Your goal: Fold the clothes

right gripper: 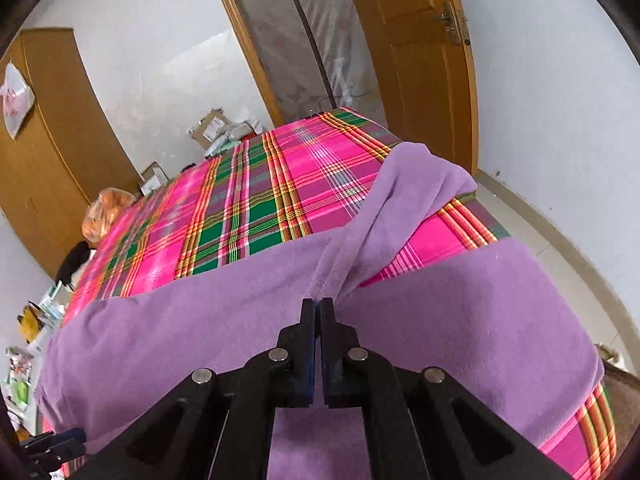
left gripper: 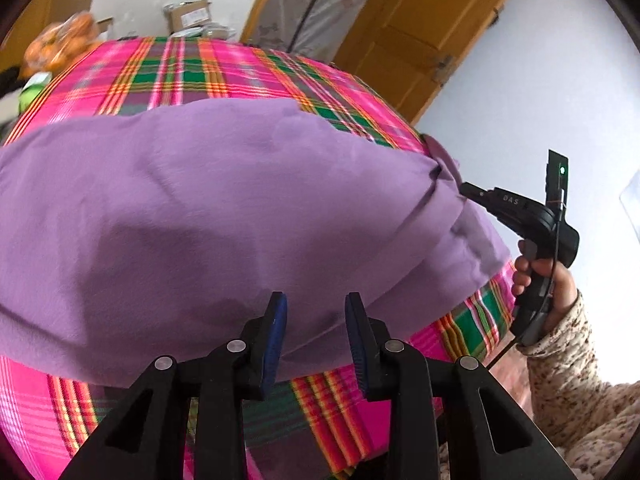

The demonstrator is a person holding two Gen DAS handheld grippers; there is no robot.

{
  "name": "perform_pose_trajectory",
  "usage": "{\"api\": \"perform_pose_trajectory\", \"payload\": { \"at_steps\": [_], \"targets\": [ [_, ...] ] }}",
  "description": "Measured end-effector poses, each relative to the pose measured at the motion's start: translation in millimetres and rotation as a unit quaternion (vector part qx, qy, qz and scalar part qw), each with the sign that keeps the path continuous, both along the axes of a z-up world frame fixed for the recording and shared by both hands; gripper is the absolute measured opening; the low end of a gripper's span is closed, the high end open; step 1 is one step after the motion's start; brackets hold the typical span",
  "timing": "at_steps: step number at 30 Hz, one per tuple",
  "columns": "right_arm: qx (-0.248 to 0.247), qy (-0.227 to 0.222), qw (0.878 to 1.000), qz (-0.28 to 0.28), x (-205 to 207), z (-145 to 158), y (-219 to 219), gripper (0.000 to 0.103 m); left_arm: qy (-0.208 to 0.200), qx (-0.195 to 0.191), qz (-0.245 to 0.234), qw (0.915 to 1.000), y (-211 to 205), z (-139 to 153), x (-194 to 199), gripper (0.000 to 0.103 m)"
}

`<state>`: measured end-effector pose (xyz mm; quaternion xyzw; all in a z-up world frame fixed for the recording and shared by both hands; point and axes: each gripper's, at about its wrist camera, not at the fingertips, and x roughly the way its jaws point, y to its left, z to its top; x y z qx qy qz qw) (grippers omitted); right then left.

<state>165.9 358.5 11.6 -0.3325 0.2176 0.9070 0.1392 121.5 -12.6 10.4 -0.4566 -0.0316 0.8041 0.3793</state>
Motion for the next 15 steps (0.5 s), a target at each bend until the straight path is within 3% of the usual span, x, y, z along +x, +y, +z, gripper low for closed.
{"api": "perform_pose_trajectory", "payload": {
  "at_steps": [3,9,15],
  "targets": [
    [-0.018,0.007,1.000,-0.004,6.5,-4.9,5.4,0.002,0.019,-0.022,-0.017,0.9994,13.5,4.1,2.2,0.038],
    [-0.040,0.021,0.999,-0.003,11.0,-7.0,10.6,0.002,0.054,-0.067,-0.069,0.9940,43.9,3.7,15.7,0.038],
    [-0.051,0.035,0.998,0.001,17.8,-5.3,13.8,0.002,0.088,-0.133,-0.077,0.9843,65.7,-3.8,21.5,0.038]
  ]
}}
